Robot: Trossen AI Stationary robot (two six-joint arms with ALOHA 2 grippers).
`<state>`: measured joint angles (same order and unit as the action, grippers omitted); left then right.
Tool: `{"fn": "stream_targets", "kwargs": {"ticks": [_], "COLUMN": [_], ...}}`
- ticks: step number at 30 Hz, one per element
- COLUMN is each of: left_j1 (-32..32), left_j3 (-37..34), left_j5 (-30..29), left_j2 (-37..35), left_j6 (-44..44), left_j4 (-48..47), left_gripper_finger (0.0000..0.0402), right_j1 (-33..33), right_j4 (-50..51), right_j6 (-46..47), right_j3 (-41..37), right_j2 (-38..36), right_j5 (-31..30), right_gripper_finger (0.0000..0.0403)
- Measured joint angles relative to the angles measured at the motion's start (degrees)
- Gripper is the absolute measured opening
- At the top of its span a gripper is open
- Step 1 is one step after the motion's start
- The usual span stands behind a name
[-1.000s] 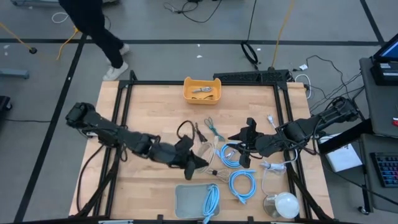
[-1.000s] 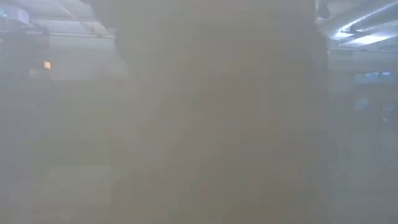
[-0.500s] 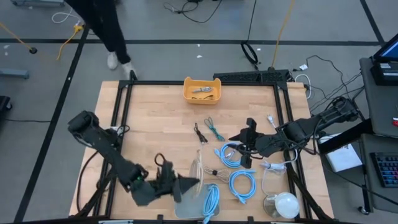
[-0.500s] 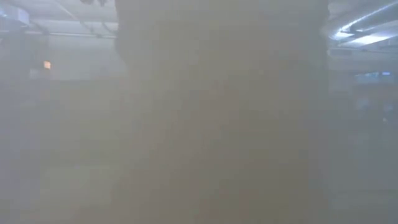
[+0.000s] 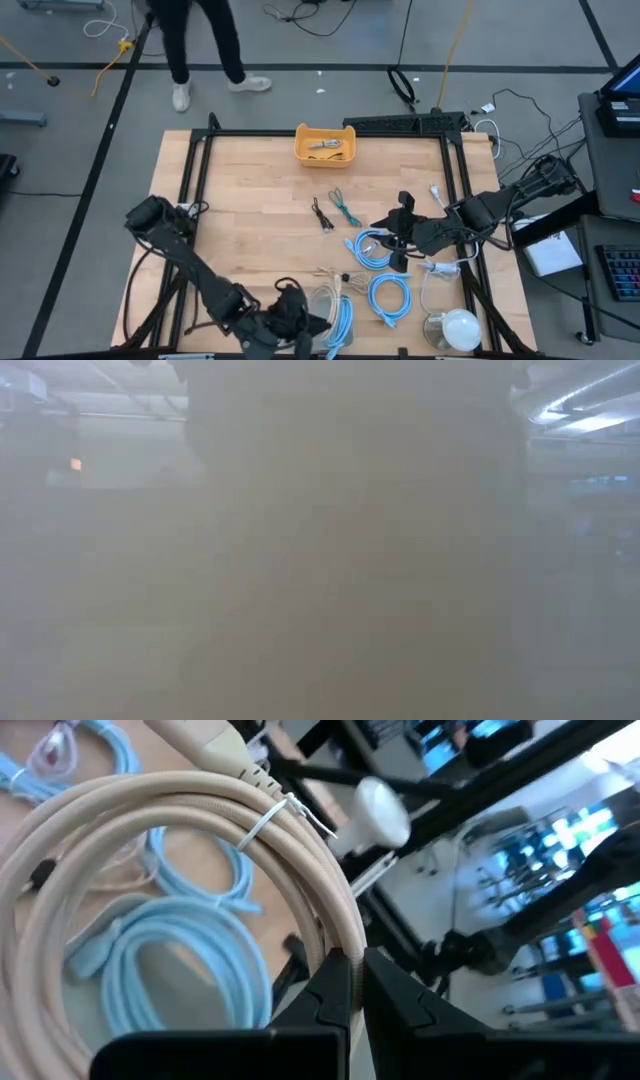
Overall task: Sort cables into bins
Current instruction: Put the brown HDMI cable into the gray bin
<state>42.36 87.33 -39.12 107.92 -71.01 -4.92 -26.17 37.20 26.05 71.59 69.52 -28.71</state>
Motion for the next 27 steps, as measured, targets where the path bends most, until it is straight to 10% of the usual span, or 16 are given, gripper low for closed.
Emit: {"fn": "stream_targets", "kwargs": {"ticks": [27], "left_j1": [2.29], "left_j3": [-3.34], "left_j5": [-4.47], "left_j2": [1.62], "left_j6": [-7.81], "left_j4": [14.99], "left_gripper_finger": [0.001], "right_j1": [-0.24], "right_j4": [0.31], "right_j6": [-1.49], "right_j3": [0.0], "right_j2": [0.0], "right_j5": [3.17], "right_gripper_finger": [0.011]}}
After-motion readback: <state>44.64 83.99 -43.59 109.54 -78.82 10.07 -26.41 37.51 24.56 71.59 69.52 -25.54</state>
